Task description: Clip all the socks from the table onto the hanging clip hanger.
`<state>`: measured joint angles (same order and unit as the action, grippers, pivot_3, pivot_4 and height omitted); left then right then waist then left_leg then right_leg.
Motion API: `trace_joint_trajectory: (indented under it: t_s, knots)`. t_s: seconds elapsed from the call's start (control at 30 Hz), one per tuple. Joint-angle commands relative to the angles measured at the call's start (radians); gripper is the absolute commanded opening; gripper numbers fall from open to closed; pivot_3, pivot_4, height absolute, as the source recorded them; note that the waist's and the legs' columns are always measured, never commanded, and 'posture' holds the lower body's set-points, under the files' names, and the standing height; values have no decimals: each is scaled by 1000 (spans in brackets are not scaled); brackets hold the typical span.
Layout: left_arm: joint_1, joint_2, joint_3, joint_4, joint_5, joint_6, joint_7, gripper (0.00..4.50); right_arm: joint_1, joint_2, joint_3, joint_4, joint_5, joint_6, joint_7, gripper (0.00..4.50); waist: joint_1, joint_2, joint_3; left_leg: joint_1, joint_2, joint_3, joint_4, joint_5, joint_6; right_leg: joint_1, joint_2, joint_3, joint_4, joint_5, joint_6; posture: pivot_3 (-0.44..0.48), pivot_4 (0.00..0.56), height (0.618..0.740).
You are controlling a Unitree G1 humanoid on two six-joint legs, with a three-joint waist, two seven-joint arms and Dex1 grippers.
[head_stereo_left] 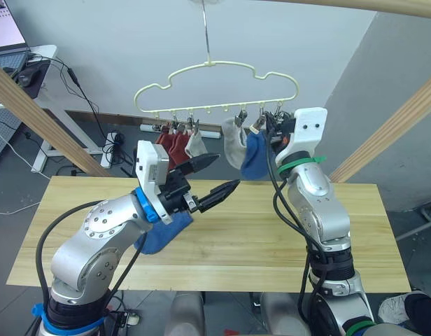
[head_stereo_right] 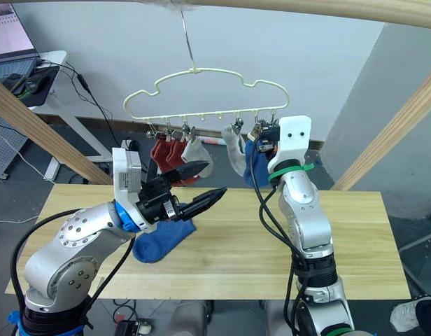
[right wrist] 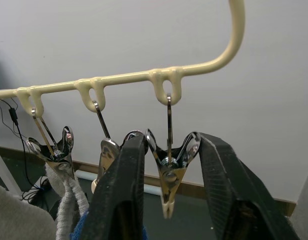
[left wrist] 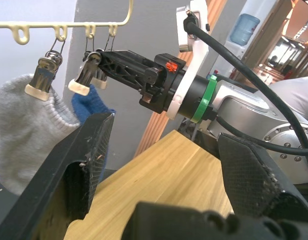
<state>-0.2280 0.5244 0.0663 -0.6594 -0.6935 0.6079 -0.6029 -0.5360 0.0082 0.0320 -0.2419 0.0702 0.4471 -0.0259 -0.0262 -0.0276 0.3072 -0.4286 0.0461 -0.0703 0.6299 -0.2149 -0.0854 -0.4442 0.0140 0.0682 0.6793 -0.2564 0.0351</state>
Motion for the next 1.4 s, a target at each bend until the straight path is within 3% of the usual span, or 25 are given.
trace_joint_trajectory:
  t_s: [0.03, 0.1, 0.4, 0.63, 0.83, 0.87, 0.97, 1.4]
  knots:
    - [8, 5, -2, -30, -5, -17, -2, 3760, -23, 1, -22, -18, 12, -28, 6, 512, 0, 0, 0, 0, 0, 0, 0, 0, 0, 0, 0, 0, 0, 0, 0, 106, 309, 740]
    - [9, 3, -6, -31, -2, -19, 0, 3760, -26, -3, -26, -18, 12, -29, 11, 95, 0, 0, 0, 0, 0, 0, 0, 0, 0, 0, 0, 0, 0, 0, 0, 106, 309, 740]
    - [34, 0, -22, -26, 30, -31, 14, 3760, -43, -67, -49, -30, 38, 10, 80, 95, 1, 0, 0, 0, 0, 0, 0, 0, 0, 0, 0, 0, 0, 0, 0, 106, 309, 740]
    - [142, 19, -69, 90, 209, -65, 69, 3760, -83, -181, -83, -87, 141, 241, 188, 95, -1, 0, 0, 1, 0, 0, 0, 0, 0, 0, 0, 1, 0, 0, 0, 81, 305, 740]
    - [150, -35, -102, 96, 257, -125, 76, 3760, -80, -211, -67, -115, 146, 252, 201, 95, 6, 0, 0, 0, 0, 1, 0, 0, 0, 0, 0, 1, 0, 0, 0, 56, 298, 740]
    - [150, -39, -99, 92, 257, -128, 74, 3760, -78, -207, -64, -117, 141, 245, 194, 843, 4, 0, 0, 0, 0, 1, 0, 0, 0, 0, 0, 1, 0, 0, 0, 56, 298, 740]
    - [142, -55, -76, 77, 227, -128, 71, 3760, -75, -191, -53, -115, 122, 218, 172, 1872, 0, 0, 0, 0, 0, 1, 0, 0, 0, 0, 0, 1, 0, 0, 0, 62, 293, 740]
    - [141, -51, -55, 49, 185, -122, 48, 3760, -42, -112, -68, -148, 91, 155, 71, 1872, -2, 0, 0, 1, 0, 1, 0, 0, 0, 0, 0, 1, 0, 0, 0, 71, 297, 740]
